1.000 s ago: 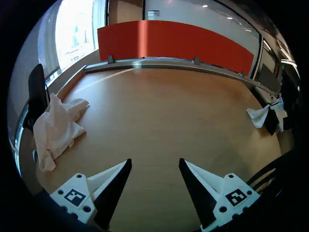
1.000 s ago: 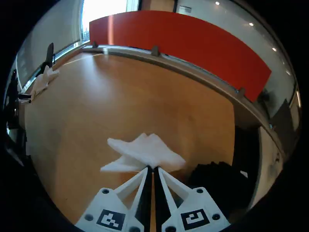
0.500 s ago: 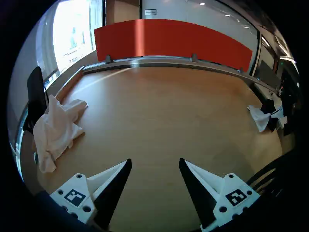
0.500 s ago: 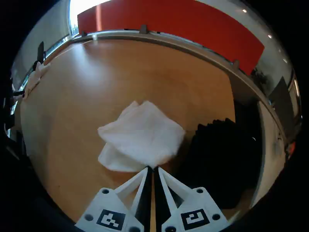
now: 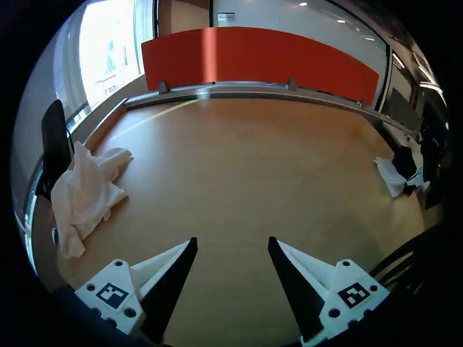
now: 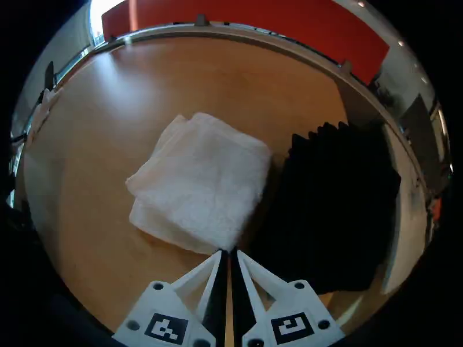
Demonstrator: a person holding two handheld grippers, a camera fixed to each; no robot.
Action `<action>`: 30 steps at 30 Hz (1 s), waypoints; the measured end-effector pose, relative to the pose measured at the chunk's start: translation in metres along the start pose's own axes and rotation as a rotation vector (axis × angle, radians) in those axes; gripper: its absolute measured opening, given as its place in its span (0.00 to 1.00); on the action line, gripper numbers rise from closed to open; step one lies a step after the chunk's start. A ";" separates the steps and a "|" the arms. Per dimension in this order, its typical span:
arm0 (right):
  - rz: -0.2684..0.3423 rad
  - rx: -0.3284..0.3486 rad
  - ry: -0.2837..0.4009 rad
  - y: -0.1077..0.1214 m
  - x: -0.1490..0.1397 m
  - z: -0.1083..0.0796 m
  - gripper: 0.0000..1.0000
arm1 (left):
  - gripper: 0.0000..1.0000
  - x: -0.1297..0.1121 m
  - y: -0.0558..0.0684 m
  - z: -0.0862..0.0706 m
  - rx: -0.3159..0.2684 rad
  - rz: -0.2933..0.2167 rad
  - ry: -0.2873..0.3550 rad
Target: Fold towel
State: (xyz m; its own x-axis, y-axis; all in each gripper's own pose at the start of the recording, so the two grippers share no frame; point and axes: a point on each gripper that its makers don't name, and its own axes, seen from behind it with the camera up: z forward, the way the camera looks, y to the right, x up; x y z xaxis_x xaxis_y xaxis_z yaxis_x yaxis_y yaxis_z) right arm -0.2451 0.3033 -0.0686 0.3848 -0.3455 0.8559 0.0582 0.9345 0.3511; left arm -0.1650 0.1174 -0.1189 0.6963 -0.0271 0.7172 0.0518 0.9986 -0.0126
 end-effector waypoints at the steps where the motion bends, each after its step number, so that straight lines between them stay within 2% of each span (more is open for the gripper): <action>1: 0.006 -0.002 -0.004 0.001 -0.002 0.001 0.03 | 0.91 0.000 0.000 0.000 0.000 0.000 0.000; 15: 0.071 -0.025 -0.040 0.006 -0.017 0.009 0.04 | 0.91 0.001 0.000 0.003 0.002 0.004 -0.008; 30: 0.092 -0.021 -0.044 0.005 -0.025 0.013 0.05 | 0.91 0.003 0.003 0.005 0.001 0.017 -0.012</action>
State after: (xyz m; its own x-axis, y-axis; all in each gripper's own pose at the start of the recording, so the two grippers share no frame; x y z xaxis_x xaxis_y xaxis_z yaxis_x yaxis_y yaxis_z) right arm -0.2662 0.3153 -0.0835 0.3483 -0.2609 0.9003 0.0443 0.9640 0.2622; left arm -0.1665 0.1201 -0.1132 0.6882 -0.0096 0.7254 0.0395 0.9989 -0.0242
